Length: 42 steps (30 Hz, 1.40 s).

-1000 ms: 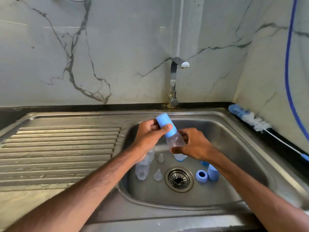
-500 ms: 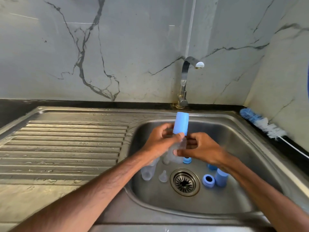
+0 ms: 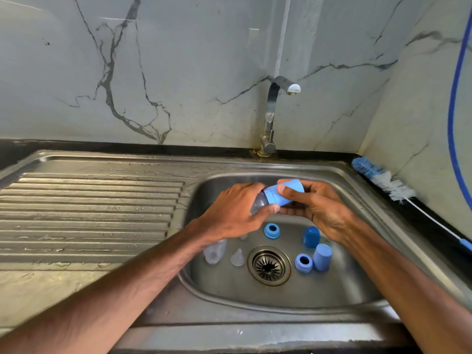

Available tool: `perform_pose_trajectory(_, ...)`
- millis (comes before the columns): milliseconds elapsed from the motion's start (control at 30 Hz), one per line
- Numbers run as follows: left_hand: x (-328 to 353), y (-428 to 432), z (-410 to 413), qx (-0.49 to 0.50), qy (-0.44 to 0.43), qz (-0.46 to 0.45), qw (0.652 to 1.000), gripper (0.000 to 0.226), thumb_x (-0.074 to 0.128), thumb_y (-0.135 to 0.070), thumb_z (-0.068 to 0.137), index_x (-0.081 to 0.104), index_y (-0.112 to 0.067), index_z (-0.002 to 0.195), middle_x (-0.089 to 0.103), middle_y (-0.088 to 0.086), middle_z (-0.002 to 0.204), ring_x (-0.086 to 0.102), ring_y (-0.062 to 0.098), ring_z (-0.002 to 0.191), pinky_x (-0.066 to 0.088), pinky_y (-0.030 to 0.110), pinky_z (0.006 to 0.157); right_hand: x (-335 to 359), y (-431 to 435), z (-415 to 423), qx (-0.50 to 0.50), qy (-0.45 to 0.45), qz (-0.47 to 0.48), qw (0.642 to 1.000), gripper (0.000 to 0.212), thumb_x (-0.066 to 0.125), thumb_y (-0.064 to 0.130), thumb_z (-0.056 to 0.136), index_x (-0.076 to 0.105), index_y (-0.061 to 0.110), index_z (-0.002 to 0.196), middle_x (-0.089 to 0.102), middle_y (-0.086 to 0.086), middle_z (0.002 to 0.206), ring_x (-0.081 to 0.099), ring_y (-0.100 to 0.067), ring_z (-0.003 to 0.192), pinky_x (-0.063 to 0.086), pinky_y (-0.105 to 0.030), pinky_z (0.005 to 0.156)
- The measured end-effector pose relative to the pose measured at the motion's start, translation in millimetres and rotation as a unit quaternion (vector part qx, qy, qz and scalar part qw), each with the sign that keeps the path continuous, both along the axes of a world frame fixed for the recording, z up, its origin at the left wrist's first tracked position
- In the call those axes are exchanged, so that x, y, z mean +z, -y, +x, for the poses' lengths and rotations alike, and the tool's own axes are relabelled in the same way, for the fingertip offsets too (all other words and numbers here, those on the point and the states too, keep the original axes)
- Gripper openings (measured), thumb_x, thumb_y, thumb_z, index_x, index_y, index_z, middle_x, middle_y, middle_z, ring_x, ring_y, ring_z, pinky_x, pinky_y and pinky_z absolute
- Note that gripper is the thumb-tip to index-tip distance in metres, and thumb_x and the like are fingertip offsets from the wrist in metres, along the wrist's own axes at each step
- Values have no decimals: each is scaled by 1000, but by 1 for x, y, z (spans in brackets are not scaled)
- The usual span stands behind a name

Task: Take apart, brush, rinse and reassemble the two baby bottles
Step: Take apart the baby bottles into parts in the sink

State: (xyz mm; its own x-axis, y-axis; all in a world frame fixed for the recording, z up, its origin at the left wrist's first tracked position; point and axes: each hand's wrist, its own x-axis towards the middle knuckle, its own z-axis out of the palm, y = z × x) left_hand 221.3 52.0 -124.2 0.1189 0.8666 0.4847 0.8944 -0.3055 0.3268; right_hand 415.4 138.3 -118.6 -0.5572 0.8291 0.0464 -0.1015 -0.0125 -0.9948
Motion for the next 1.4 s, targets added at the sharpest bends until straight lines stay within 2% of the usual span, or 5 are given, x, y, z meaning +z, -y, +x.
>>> perform_pose_trajectory(267, 5, -4, -22, -93, 445, -142, 880, 43, 57, -26, 105, 68, 15, 104, 72, 20, 89, 66, 14, 73, 53, 24, 69, 16, -7, 18, -22, -139, -62, 988, 44, 73, 7, 79, 68, -3, 121, 67, -19, 134, 70, -30, 114, 63, -38, 82)
perform_pose_trajectory(533, -13, -6, -30, -63, 353, -111, 927, 44, 70, -44, 91, 66, -13, 122, 74, 0, 117, 69, 16, 112, 54, 43, 102, 3, -1, 4, -6, -20, -72, 997, 41, 80, 32, 83, 76, 1, 110, 75, -23, 115, 77, -28, 100, 63, -31, 75)
perform_pose_trajectory(833, -20, -10, -36, -14, 354, -71, 932, 37, 80, -37, 88, 67, -20, 118, 75, -6, 112, 71, 11, 106, 56, 40, 99, -11, 1, 2, 1, 255, 84, 963, 41, 86, 50, 75, 75, 25, 107, 80, -4, 91, 75, -16, 72, 54, -23, 51)
perform_pose_trajectory(1033, -21, -8, -31, -22, 332, -61, 941, 37, 82, -39, 85, 67, -20, 114, 76, -6, 109, 71, 10, 105, 56, 42, 98, -25, -14, 26, 86, 508, 67, 854, 26, 74, 1, 92, 66, 11, 115, 76, -24, 101, 76, -27, 76, 64, -33, 69)
perform_pose_trajectory(1400, -17, -4, -23, -28, 307, -61, 949, 37, 82, -32, 86, 68, -14, 116, 74, -5, 111, 70, 10, 104, 54, 38, 97, -30, -13, 56, 39, 686, 18, 726, 49, 99, 13, 63, 64, -4, 92, 76, -17, 74, 78, -32, 68, 64, -49, 85)
